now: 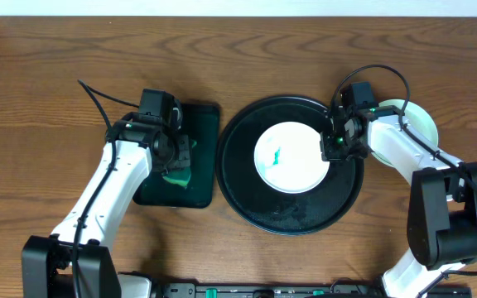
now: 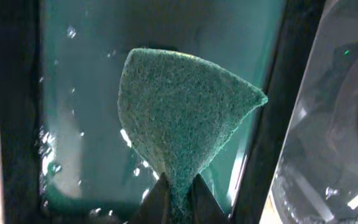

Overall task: Clean dirty plates on tray and stack at the side
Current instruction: 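Lift the sponge with left gripper out of the green tray, then carry the sponge right with left gripper onto the white plate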

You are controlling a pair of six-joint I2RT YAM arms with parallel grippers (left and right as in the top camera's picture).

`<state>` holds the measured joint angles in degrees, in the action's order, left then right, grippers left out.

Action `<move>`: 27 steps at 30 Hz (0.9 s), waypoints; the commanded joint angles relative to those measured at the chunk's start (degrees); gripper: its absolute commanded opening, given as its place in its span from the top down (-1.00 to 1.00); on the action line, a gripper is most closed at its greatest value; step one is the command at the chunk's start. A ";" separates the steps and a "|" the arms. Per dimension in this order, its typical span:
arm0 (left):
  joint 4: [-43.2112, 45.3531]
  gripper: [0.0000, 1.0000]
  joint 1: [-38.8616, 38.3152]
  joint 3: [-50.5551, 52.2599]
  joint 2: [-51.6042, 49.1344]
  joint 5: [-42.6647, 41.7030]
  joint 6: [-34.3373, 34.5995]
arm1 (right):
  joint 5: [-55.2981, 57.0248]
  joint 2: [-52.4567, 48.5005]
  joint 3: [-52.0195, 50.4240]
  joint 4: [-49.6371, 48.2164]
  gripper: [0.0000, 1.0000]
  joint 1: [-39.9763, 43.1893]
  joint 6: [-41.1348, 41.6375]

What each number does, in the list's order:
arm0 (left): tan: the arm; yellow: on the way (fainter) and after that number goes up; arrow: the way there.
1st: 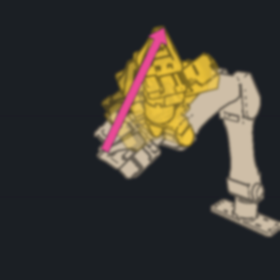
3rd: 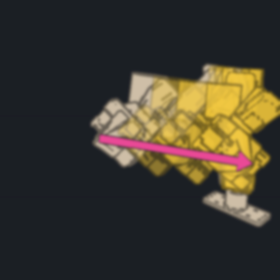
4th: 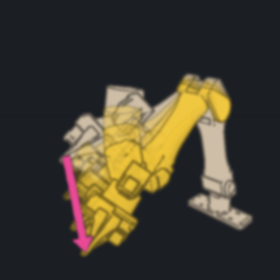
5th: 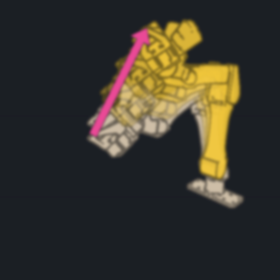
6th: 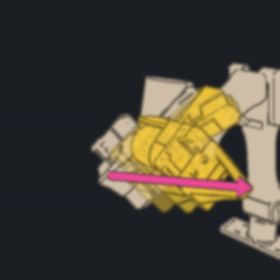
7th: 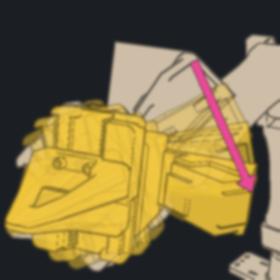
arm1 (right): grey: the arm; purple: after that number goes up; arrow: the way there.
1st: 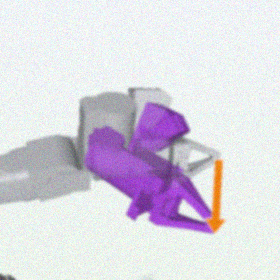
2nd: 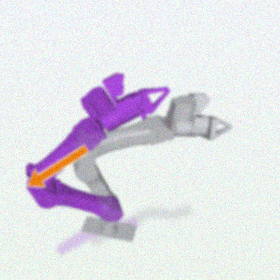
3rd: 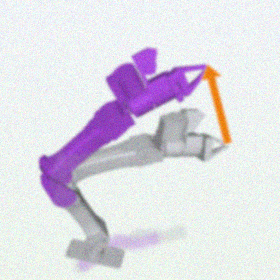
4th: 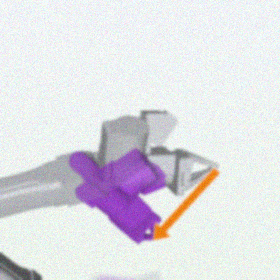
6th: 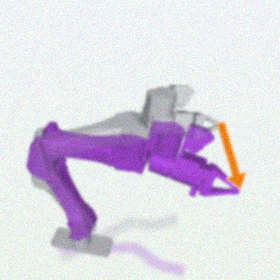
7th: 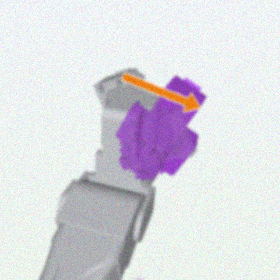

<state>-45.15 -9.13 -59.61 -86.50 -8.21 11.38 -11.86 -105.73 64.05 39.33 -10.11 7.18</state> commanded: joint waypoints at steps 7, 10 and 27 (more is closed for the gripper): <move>-2.10 0.86 -0.24 -10.21 0.02 6.29 0.74 | -4.52 0.09 0.76 0.83 0.97 -1.25 0.09; -2.05 0.86 -0.24 -10.86 0.02 8.55 1.38 | -5.42 0.07 0.76 0.98 0.98 -1.25 0.11; -5.33 0.85 -0.24 -12.85 -4.11 9.31 1.53 | -9.22 0.07 0.76 1.25 0.97 -1.51 1.16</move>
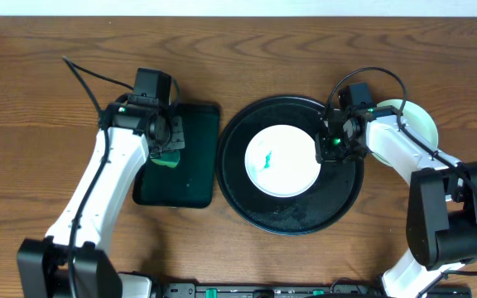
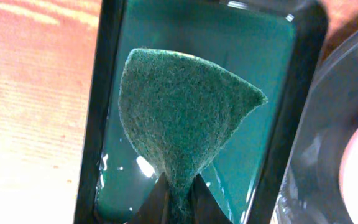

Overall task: Clean dirty plates on tray and stack at the side
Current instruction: 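Carry the sponge right with left gripper onto the white plate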

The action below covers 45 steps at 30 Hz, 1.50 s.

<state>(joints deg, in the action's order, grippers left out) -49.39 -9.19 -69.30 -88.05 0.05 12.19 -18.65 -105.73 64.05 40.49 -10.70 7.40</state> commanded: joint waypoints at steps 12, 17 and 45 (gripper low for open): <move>-9.81 0.85 -6.82 -17.22 -9.57 0.42 2.69 | -0.24 0.07 -0.37 -1.51 0.98 -3.54 14.05; -7.80 0.86 -12.87 -17.22 -9.79 0.42 7.02 | -0.24 0.07 -0.37 -1.68 0.97 -4.02 14.01; 1.11 0.86 -25.29 -17.11 -22.73 -2.36 21.16 | 3.02 0.07 -0.46 -2.19 0.97 -4.04 13.14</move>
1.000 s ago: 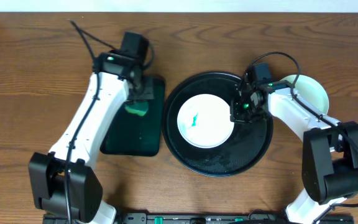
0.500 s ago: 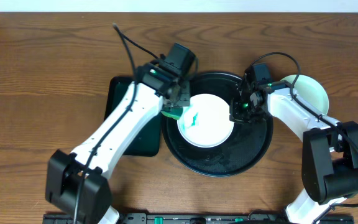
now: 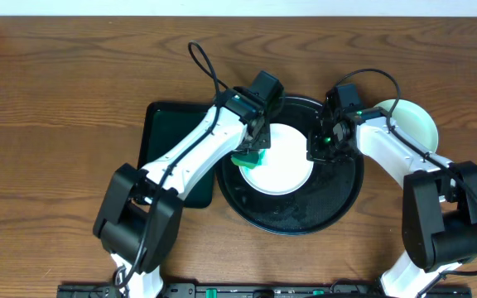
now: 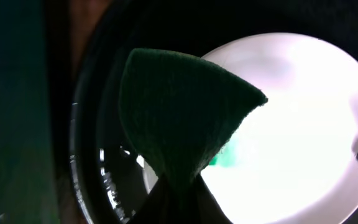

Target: Clean dirty plates on tray and stack at the side

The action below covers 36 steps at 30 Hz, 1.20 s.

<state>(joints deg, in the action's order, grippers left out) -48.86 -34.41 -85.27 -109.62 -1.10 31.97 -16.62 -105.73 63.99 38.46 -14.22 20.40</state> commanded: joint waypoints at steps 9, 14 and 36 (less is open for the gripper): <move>2.27 0.86 -0.35 -0.83 -4.24 -4.24 1.38 | 0.98 0.07 -0.42 -0.13 0.98 -0.52 0.13; 4.61 0.85 -0.33 -0.76 -6.21 -4.24 1.38 | 0.98 0.07 -0.42 -0.13 0.97 -0.52 0.13; 6.10 0.85 -0.39 0.04 -10.97 -4.26 1.79 | 1.81 0.07 -0.42 -1.46 0.97 -4.39 -7.10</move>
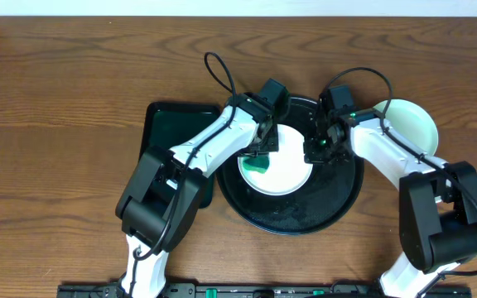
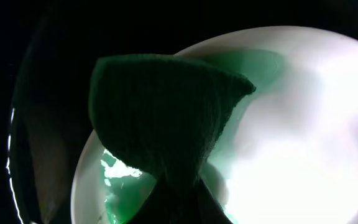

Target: Clean dirty plates on tray and stack at the side

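Note:
A white plate lies in the round black tray. My left gripper is shut on a green scrub pad, which presses on the plate's left part. Green soapy liquid is smeared on the plate under and beside the pad. My right gripper sits at the plate's right rim; its jaws look closed on the rim, though the overhead view does not show this clearly. A clean pale green plate lies on the table to the right of the tray.
A rectangular black basin of green liquid stands left of the tray, partly under my left arm. Brown wooden table all round. Cables loop above both wrists.
The left gripper with the pad has moved lower onto the plate's left part, and a wider green smear now covers the plate there. The right gripper stays at the plate's right rim.
The left gripper held the green pad down in the basin of liquid, then held it higher over the basin. Then it was over the tray with the pad at the plate's left edge. Now the pad presses on the plate. The right gripper kept to the plate's right rim throughout.

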You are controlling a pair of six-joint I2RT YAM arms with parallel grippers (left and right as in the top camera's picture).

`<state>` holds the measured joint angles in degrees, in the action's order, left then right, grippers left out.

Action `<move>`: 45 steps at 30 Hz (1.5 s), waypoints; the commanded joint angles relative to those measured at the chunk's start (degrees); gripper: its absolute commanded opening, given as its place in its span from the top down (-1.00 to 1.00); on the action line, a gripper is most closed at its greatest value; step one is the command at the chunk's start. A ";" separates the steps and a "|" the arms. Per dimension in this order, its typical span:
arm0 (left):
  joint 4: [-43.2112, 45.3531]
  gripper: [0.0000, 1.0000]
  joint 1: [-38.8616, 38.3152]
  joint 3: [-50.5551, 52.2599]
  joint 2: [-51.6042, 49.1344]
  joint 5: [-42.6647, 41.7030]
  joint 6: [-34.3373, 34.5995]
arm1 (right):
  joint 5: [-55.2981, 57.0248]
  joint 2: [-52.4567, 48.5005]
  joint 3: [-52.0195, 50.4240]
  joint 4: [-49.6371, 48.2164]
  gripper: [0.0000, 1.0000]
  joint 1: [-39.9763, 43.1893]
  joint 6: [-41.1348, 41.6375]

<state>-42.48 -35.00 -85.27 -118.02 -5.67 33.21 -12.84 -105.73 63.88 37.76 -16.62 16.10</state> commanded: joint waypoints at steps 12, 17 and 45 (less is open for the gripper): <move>-0.39 0.84 0.15 0.09 -2.58 0.33 0.50 | 0.81 0.07 -0.31 -0.74 0.97 -2.60 -2.89; -0.02 0.82 0.15 0.09 -2.58 0.33 0.50 | 0.81 0.07 -0.31 -0.72 0.84 -2.60 -2.89; -0.07 0.80 0.15 0.09 -2.58 0.33 0.07 | 3.61 0.07 -0.55 -1.01 0.97 -2.60 -2.93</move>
<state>-42.44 -35.00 -85.27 -118.30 -5.85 33.21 -9.02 -105.73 63.66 37.43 -18.31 13.82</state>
